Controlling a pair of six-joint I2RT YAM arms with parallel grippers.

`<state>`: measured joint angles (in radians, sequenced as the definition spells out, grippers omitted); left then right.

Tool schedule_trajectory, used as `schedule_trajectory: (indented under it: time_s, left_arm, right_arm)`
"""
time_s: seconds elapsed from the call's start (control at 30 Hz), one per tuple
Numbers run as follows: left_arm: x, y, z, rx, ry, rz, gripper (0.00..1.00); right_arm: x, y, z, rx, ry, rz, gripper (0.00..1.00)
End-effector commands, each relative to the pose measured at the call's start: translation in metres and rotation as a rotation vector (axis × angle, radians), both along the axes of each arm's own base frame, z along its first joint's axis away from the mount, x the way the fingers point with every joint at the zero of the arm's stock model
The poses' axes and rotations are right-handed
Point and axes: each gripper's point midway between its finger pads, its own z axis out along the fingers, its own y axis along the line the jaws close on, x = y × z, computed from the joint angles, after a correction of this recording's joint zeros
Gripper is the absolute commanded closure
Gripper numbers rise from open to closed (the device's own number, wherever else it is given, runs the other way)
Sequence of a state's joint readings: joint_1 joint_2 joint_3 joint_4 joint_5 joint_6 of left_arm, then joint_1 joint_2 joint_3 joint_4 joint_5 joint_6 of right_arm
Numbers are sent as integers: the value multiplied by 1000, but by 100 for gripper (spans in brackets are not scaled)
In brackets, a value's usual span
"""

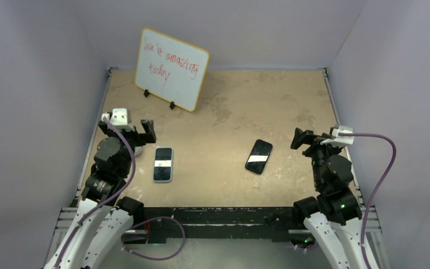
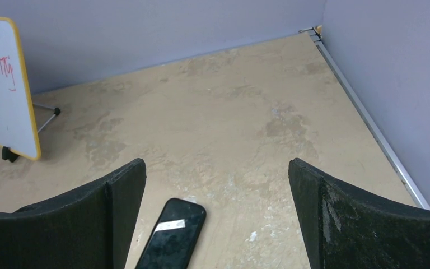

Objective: Take the phone out of the phone case
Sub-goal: Pick up the phone at the center of the board.

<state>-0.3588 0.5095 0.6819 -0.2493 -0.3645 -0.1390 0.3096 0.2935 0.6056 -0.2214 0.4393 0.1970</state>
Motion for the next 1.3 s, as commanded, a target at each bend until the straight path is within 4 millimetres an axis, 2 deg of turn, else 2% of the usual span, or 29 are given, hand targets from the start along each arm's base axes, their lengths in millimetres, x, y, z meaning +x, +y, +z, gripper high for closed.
schedule_trajectory:
  time_s: [0.0,0.33,0.43,0.57,0.73,0.9,1.07,1.27]
  left_arm:
    - [-1,-10,24,-51,-64,-57,1]
    - [-1,-16,17,-57,-57,-96,0]
    - [5,-22,10,-72,-10,-110,0]
    - [14,-29,-8,-86,134,-108,0]
    - [20,-28,-61,-73,413,-39,0]
    - [20,-38,-114,-39,637,-57,0]
    - [18,-57,-143,-75,753,-126,0]
    - [8,-52,-179,-100,856,-54,0]
  right_arm:
    - [5,7,13,-2,-33,32,1]
    - [9,16,5,5,-6,77,1]
    - [9,17,3,20,-1,74,1]
    - [12,22,-4,28,25,92,1]
    - [16,33,-7,48,43,143,1]
    - [13,33,-4,62,27,147,1]
    - [7,33,2,77,-7,151,1]
    - [3,37,7,98,-38,183,1]
